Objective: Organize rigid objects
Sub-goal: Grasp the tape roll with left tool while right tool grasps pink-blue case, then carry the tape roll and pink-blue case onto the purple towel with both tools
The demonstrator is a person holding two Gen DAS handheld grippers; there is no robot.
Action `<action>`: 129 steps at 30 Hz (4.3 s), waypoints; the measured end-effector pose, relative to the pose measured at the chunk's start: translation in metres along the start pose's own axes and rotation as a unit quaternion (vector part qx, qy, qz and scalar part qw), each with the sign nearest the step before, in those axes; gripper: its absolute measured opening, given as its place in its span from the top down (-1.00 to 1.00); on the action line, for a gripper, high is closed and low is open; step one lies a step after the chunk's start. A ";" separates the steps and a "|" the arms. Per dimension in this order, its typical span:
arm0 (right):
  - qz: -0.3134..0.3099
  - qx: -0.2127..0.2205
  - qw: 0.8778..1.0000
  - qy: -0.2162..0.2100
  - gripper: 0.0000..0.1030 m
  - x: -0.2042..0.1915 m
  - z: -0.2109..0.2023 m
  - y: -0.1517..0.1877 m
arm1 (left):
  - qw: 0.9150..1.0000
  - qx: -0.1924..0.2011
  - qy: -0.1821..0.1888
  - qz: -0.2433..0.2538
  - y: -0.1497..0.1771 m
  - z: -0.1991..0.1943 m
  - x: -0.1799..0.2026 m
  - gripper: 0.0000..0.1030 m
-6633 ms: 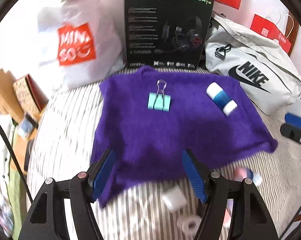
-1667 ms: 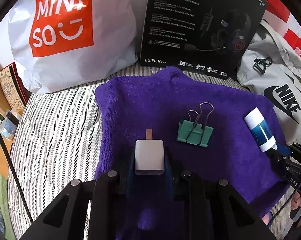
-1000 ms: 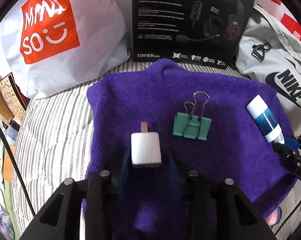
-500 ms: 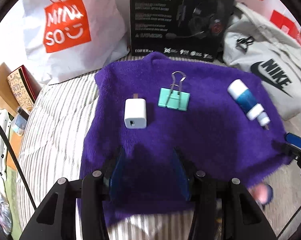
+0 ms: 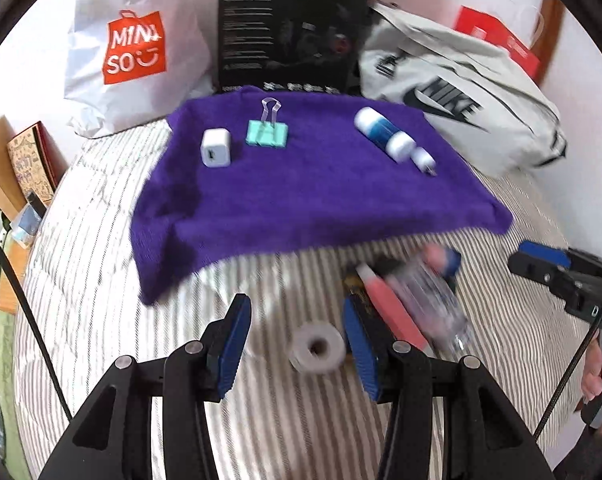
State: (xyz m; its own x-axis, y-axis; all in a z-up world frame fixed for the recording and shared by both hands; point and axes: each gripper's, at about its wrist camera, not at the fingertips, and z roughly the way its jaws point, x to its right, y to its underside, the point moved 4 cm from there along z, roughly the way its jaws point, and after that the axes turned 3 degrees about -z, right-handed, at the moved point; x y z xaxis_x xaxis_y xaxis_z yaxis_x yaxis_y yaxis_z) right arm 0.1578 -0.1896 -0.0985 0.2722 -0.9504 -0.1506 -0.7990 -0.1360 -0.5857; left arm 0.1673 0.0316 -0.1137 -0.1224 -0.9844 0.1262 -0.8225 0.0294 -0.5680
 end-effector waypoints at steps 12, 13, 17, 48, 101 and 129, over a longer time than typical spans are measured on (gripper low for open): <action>0.003 -0.010 1.000 0.001 0.12 -0.003 -0.013 0.030 | 1.000 -0.014 -0.006 -0.002 0.023 0.019 -0.006 0.11; 0.004 -0.010 1.000 0.000 0.11 -0.002 -0.014 0.031 | 1.000 -0.014 0.001 -0.008 0.023 0.021 -0.006 0.11; 0.009 -0.013 1.000 0.000 0.09 0.001 -0.013 0.033 | 1.000 -0.014 -0.012 0.010 0.023 0.026 0.001 0.17; -0.113 -0.023 0.993 0.007 0.16 -0.032 0.089 -0.024 | 1.000 -0.012 -0.002 0.020 0.027 0.025 0.004 0.46; -0.059 -0.005 0.998 0.011 0.29 0.016 0.011 0.010 | 1.000 0.019 0.016 -0.008 -0.004 -0.008 -0.012 0.47; -0.054 0.045 0.997 0.007 0.29 0.012 0.045 -0.107 | 0.998 0.049 0.011 -0.024 -0.094 0.022 -0.041 0.47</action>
State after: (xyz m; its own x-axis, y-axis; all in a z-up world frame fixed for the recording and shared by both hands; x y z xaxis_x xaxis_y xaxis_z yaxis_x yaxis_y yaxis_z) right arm 0.2701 -0.1739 -0.0734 0.3465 -0.9353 -0.0719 -0.7135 -0.2130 -0.6675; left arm 0.2616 0.0655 -0.0830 -0.0976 -0.9802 0.1723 -0.7695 -0.0355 -0.6376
